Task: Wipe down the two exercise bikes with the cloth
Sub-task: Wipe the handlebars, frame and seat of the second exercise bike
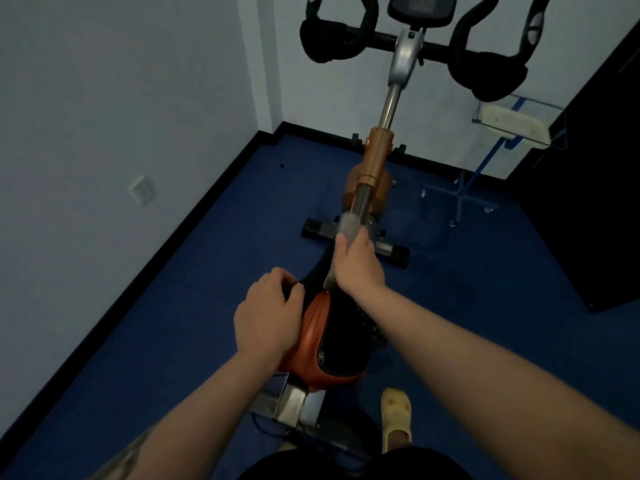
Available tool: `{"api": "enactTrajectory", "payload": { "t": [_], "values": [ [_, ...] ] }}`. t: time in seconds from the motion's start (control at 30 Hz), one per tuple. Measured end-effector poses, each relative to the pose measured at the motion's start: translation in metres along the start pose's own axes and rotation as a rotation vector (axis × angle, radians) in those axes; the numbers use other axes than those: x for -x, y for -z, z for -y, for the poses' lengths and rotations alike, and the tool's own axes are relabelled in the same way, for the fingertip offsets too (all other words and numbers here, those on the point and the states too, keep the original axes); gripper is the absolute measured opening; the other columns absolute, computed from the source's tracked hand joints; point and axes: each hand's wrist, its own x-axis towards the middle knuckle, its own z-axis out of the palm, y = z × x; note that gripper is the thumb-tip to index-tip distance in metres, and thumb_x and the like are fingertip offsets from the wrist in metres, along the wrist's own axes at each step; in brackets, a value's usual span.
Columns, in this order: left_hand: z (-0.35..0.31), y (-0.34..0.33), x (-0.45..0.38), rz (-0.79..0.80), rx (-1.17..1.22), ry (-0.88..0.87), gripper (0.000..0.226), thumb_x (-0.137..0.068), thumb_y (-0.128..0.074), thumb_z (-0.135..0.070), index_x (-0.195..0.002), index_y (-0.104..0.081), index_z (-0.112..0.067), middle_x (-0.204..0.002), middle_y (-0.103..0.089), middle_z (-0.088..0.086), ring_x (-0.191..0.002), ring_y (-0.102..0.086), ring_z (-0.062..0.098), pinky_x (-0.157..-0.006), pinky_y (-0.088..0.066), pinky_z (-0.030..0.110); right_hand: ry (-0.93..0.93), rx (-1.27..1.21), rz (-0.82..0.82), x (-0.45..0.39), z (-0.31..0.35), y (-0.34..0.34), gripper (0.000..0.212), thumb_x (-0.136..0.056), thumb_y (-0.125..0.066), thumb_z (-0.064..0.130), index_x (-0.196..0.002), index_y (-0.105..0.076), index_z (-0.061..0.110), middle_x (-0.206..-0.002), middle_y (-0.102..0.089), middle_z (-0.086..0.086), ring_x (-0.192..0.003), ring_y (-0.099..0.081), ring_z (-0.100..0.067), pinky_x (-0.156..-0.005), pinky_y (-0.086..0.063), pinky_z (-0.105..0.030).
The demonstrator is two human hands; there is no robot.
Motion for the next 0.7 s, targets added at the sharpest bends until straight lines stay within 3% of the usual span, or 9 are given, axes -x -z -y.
{"api": "enactTrajectory", "payload": {
  "t": [0.17, 0.27, 0.33, 0.43, 0.5, 0.6, 0.67, 0.7],
  "values": [
    [-0.001, -0.001, 0.001, -0.034, 0.014, 0.034, 0.013, -0.094, -0.048, -0.038, -0.095, -0.058, -0.030, -0.093, -0.060, -0.015, -0.084, -0.054, 0.005, -0.066, -0.036, 0.028, 0.540, 0.355, -0.021, -0.003, -0.004, 0.009, 0.047, -0.104, -0.029, 0.043, -0.127, -0.057, 0.014, -0.142, -0.048, -0.003, -0.138, -0.032, -0.020, -0.116, -0.021, -0.045],
    [0.000, -0.002, 0.005, -0.118, 0.077, 0.079, 0.013, -0.095, -0.049, -0.031, -0.095, -0.061, -0.028, -0.094, -0.060, -0.015, -0.080, -0.052, 0.002, -0.063, -0.036, 0.024, 0.888, 0.518, 0.184, 0.012, -0.002, 0.018, 0.049, -0.100, -0.021, 0.051, -0.112, -0.065, 0.030, -0.122, -0.060, 0.010, -0.131, -0.039, -0.011, -0.117, -0.005, -0.047],
    [0.000, -0.002, 0.011, -0.212, 0.133, 0.102, 0.012, -0.094, -0.050, -0.025, -0.091, -0.062, -0.028, -0.092, -0.059, -0.015, -0.078, -0.053, 0.000, -0.062, -0.035, 0.017, 0.971, 0.614, 0.315, -0.006, 0.002, 0.033, 0.054, -0.096, -0.013, 0.051, -0.114, -0.062, 0.037, -0.113, -0.063, 0.011, -0.121, -0.045, -0.013, -0.114, -0.016, -0.045],
    [-0.003, -0.003, 0.017, -0.343, 0.190, 0.165, 0.015, -0.093, -0.052, -0.020, -0.087, -0.063, -0.028, -0.088, -0.059, -0.016, -0.077, -0.053, -0.004, -0.060, -0.035, 0.016, 0.948, 0.805, 0.243, -0.039, 0.010, 0.041, 0.042, -0.099, -0.021, 0.039, -0.112, -0.061, 0.037, -0.102, -0.066, 0.001, -0.104, -0.057, -0.027, -0.095, -0.036, -0.046],
    [-0.005, -0.006, 0.020, -0.428, 0.244, 0.220, 0.015, -0.092, -0.052, -0.019, -0.088, -0.064, -0.027, -0.089, -0.060, -0.015, -0.078, -0.055, -0.001, -0.061, -0.039, 0.019, 0.973, 0.924, 0.170, -0.027, 0.010, 0.027, 0.040, -0.101, -0.022, 0.038, -0.109, -0.061, 0.036, -0.099, -0.067, 0.001, -0.102, -0.057, -0.029, -0.095, -0.034, -0.048],
    [-0.004, -0.016, 0.030, -0.487, 0.317, 0.329, 0.014, -0.095, -0.048, -0.022, -0.099, -0.062, -0.025, -0.099, -0.059, -0.014, -0.089, -0.057, 0.005, -0.074, -0.045, 0.028, 1.216, 0.744, 0.275, 0.003, 0.000, 0.014, 0.045, -0.102, -0.021, 0.040, -0.121, -0.060, 0.032, -0.108, -0.068, 0.005, -0.105, -0.058, -0.023, -0.104, -0.025, -0.046],
    [-0.007, -0.024, 0.039, -0.504, 0.337, 0.370, 0.017, -0.098, -0.045, -0.025, -0.108, -0.059, -0.024, -0.105, -0.055, -0.012, -0.097, -0.054, 0.006, -0.081, -0.042, 0.027, 1.344, 0.722, 0.341, -0.013, 0.000, 0.027, 0.035, -0.102, -0.033, 0.034, -0.128, -0.057, 0.033, -0.110, -0.068, 0.008, -0.101, -0.061, -0.021, -0.101, -0.035, -0.044],
    [-0.009, -0.027, 0.043, -0.518, 0.346, 0.380, 0.019, -0.099, -0.045, -0.027, -0.113, -0.057, -0.023, -0.109, -0.053, -0.013, -0.101, -0.052, 0.006, -0.083, -0.040, 0.026, 1.357, 0.797, 0.347, -0.027, 0.005, 0.033, 0.037, -0.102, -0.031, 0.035, -0.128, -0.055, 0.036, -0.109, -0.069, 0.009, -0.099, -0.061, -0.021, -0.096, -0.039, -0.042]
  ]
}}
